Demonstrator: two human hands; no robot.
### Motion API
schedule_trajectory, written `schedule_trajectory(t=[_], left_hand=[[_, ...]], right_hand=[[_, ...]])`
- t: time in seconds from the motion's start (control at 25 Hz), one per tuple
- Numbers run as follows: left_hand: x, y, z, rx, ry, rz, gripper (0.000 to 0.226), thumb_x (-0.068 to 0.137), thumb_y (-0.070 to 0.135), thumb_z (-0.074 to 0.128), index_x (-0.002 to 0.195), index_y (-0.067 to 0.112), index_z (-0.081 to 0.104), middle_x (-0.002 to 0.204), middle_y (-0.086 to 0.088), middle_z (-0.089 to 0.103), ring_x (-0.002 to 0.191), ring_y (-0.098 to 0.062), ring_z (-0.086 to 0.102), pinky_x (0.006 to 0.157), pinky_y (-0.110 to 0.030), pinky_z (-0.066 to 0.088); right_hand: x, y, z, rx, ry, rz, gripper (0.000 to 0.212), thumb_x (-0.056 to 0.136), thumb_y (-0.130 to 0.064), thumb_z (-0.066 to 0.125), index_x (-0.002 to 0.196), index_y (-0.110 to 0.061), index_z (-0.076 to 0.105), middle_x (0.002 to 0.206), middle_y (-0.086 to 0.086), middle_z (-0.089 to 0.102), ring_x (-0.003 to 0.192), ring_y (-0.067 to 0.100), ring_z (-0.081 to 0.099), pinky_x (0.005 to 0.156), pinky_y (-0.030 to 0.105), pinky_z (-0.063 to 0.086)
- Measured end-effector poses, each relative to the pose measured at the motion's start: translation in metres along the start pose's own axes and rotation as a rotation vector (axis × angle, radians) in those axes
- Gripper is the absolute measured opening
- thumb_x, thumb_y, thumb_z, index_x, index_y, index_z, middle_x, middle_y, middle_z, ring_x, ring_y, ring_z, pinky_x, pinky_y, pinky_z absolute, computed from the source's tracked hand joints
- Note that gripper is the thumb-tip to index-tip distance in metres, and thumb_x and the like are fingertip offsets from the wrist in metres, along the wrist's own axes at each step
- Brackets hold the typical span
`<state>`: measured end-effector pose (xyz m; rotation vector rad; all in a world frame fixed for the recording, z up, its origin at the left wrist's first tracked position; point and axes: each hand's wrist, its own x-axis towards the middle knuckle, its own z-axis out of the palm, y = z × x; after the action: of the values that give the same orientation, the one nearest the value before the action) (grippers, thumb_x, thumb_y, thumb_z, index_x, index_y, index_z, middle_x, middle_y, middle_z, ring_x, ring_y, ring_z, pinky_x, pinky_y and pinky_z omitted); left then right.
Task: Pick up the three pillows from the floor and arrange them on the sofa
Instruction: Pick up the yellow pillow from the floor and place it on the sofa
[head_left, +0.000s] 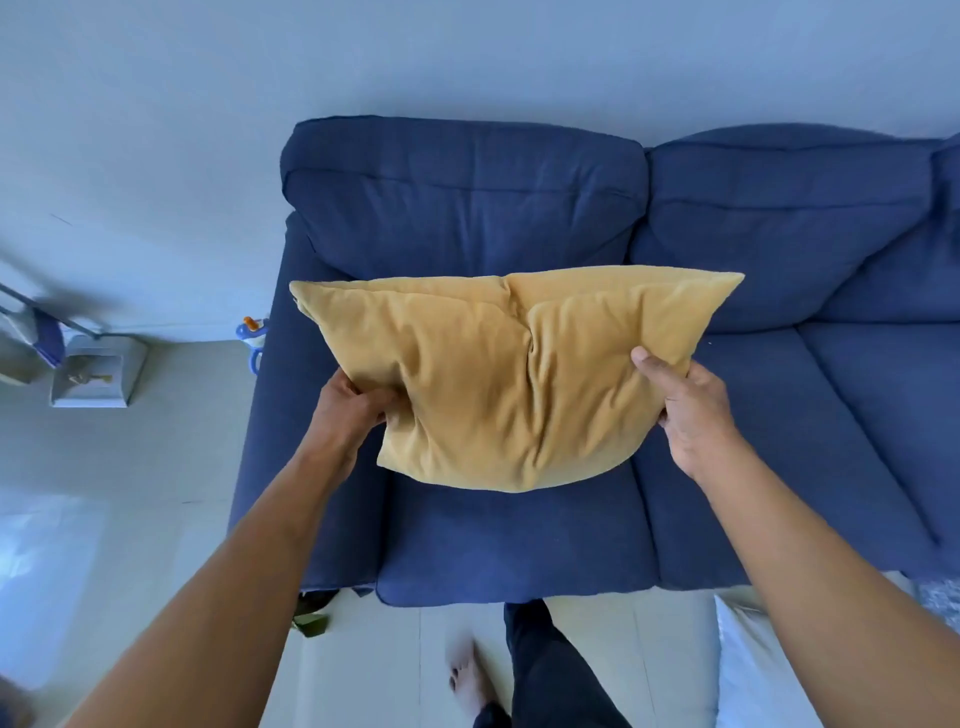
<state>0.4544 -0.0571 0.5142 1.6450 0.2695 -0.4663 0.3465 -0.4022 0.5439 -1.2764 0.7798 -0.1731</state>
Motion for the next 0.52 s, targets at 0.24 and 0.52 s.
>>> schedule_trajectory(t=[0.24, 0.52], left_hand=[[0.08, 0.022, 0.021, 0.123, 0.175, -0.032, 0.015, 0.091, -0.01, 0.065, 0.096, 0.002, 0.072, 0.082, -0.007, 0.08, 0.087, -0.028, 0.077, 0.076, -0.035, 0.068], [0.184, 0.016, 0.043, 0.18, 0.233, -0.097, 0.016, 0.086, 0.007, 0.072, 0.098, 0.018, 0.073, 0.107, -0.016, 0.081, 0.105, -0.036, 0.078, 0.096, -0.053, 0.063]], right_hand=[[0.096, -0.011, 0.023, -0.062, 0.126, -0.009, 0.01, 0.095, -0.027, 0.075, 0.087, -0.023, 0.073, 0.088, -0.01, 0.073, 0.082, 0.007, 0.067, 0.067, 0.019, 0.05], [0.205, 0.005, 0.048, -0.122, 0.17, 0.076, 0.019, 0.097, -0.029, 0.072, 0.084, -0.017, 0.067, 0.083, -0.01, 0.066, 0.075, 0.003, 0.061, 0.058, 0.007, 0.049]])
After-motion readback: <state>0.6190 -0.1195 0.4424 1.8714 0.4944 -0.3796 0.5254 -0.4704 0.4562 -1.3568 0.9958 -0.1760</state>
